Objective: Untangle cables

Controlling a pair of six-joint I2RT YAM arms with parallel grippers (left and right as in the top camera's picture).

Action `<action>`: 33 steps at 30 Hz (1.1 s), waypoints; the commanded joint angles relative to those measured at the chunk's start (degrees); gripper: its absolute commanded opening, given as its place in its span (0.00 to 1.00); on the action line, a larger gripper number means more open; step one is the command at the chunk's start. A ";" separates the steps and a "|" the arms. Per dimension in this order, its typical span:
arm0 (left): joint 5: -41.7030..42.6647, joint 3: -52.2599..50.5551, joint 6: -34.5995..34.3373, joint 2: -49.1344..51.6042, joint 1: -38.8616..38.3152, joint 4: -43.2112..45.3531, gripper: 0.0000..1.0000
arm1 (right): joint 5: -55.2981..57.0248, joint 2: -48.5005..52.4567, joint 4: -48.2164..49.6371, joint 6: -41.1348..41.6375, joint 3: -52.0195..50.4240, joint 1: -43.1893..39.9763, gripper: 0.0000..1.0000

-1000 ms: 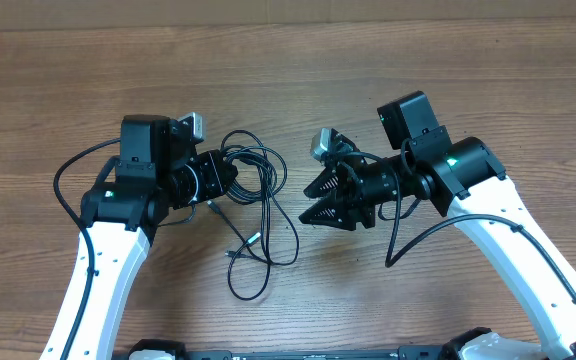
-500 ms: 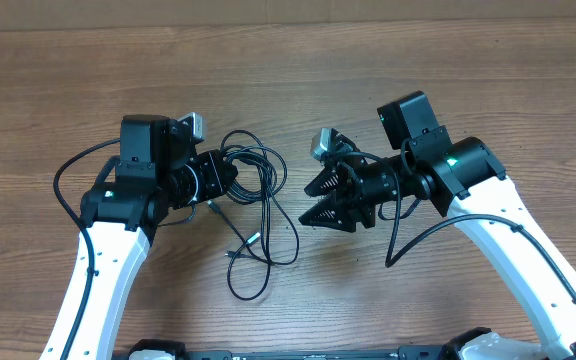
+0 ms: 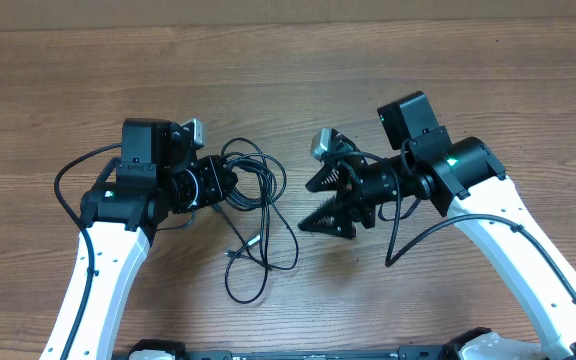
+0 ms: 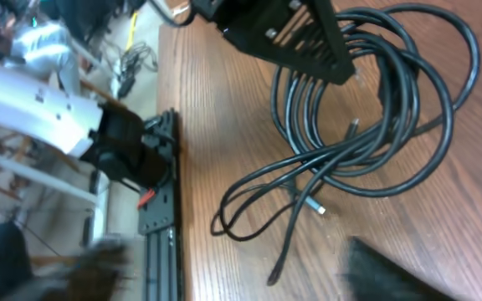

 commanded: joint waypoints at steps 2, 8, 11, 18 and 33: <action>5.35 1.18 1.84 0.24 -0.39 0.11 0.04 | -1.31 -1.53 -0.07 3.39 -0.24 -0.11 1.00; 11.54 1.18 12.59 0.24 -0.37 -2.82 0.04 | 2.95 -1.51 3.98 3.41 -0.26 -0.11 1.00; 16.26 1.18 16.74 0.24 -0.39 -3.34 0.04 | 6.51 -1.27 6.67 3.41 -0.26 -0.07 1.00; 22.82 1.18 20.33 0.24 -0.39 -3.32 0.04 | 7.04 2.23 9.51 3.43 -0.26 0.50 0.86; 29.44 1.18 20.50 0.24 -0.44 -3.30 0.04 | 6.69 7.23 18.64 9.90 -0.26 3.37 0.11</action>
